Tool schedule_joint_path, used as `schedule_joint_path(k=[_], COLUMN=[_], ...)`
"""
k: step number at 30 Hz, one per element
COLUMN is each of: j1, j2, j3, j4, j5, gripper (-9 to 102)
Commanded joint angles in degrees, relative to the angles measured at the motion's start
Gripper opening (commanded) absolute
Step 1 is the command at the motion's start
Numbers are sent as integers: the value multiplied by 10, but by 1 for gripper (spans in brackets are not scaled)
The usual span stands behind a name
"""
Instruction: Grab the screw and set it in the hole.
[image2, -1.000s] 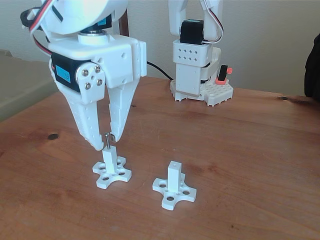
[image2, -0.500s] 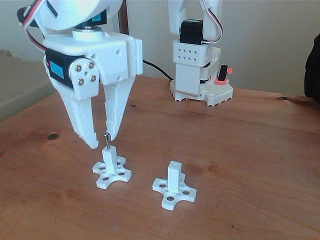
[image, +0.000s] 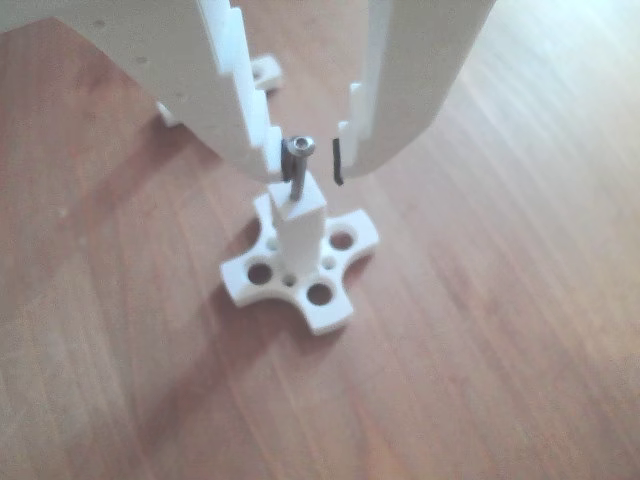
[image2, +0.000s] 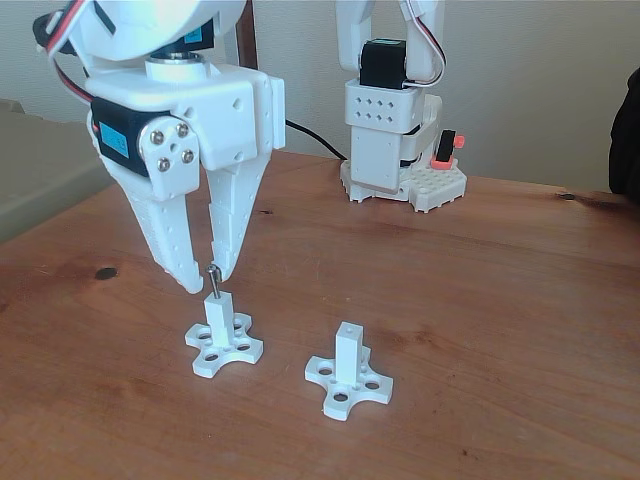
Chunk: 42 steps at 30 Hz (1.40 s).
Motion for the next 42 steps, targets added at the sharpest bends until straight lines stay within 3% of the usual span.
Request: schedule_joint_path(k=[1, 42], j1=[-5, -11], j2=[15, 5], j3=[-45, -42], j4=[4, -5], j5=[-6, -11], gripper=[4, -1])
